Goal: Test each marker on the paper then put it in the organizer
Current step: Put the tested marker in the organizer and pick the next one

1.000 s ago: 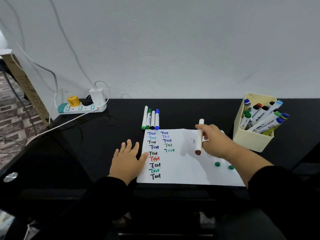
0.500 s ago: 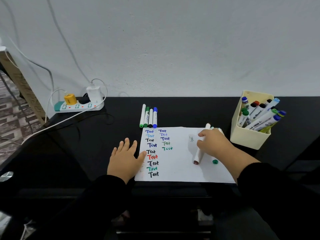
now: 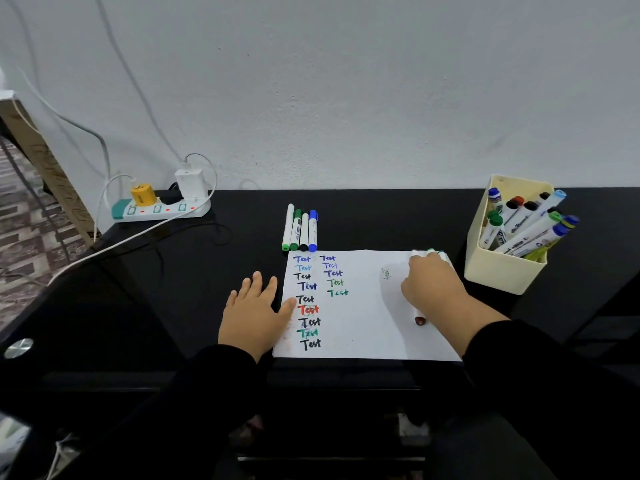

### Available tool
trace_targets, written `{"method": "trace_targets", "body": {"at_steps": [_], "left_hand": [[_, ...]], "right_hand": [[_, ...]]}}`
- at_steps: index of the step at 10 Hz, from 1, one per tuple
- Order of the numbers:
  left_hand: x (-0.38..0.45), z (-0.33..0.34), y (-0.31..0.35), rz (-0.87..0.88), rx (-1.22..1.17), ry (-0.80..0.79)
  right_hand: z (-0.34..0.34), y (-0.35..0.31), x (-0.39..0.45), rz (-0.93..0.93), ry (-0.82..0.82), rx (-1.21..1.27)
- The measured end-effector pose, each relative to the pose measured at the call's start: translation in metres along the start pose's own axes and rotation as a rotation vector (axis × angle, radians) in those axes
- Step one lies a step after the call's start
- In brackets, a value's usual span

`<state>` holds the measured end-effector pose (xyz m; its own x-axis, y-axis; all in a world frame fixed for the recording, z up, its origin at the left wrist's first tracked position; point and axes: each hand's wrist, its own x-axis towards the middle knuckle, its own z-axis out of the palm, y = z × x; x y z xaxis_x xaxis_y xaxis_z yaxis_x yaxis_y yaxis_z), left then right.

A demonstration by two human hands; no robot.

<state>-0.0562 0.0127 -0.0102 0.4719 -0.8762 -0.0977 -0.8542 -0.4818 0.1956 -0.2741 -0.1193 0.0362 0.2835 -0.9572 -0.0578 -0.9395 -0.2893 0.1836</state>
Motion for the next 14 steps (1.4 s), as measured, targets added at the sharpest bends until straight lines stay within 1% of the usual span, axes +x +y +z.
{"method": "trace_targets", "body": {"at_steps": [2,4,6,7,9,10,12,13,14], "left_hand": [[-0.002,-0.001,0.001,0.003,-0.005,0.001],[-0.002,-0.002,0.0,0.011,-0.025,0.01],[-0.002,-0.003,-0.001,0.02,-0.036,0.011],[0.0,-0.004,0.0,0.016,-0.034,0.008],[0.004,-0.002,-0.001,0.006,-0.006,0.008],[0.003,-0.002,0.0,0.005,-0.009,0.009],[0.003,-0.002,-0.001,-0.001,-0.022,-0.005],[0.003,-0.003,0.0,-0.001,-0.017,-0.011],[0.002,-0.003,0.0,-0.002,-0.014,-0.018]], "right_hand": [[-0.009,-0.002,-0.006,-0.033,0.143,0.249],[-0.019,-0.024,0.011,-0.109,0.205,0.312],[-0.035,-0.058,0.035,-0.24,0.219,0.286],[-0.043,-0.08,0.056,-0.257,0.153,0.326],[-0.042,-0.122,0.098,-0.14,-0.063,0.56],[-0.039,-0.133,0.105,-0.087,-0.144,0.619],[-0.033,-0.139,0.105,-0.028,-0.163,0.752],[-0.033,-0.132,0.099,0.028,-0.168,0.913],[-0.038,-0.121,0.088,0.089,-0.209,1.066]]}}
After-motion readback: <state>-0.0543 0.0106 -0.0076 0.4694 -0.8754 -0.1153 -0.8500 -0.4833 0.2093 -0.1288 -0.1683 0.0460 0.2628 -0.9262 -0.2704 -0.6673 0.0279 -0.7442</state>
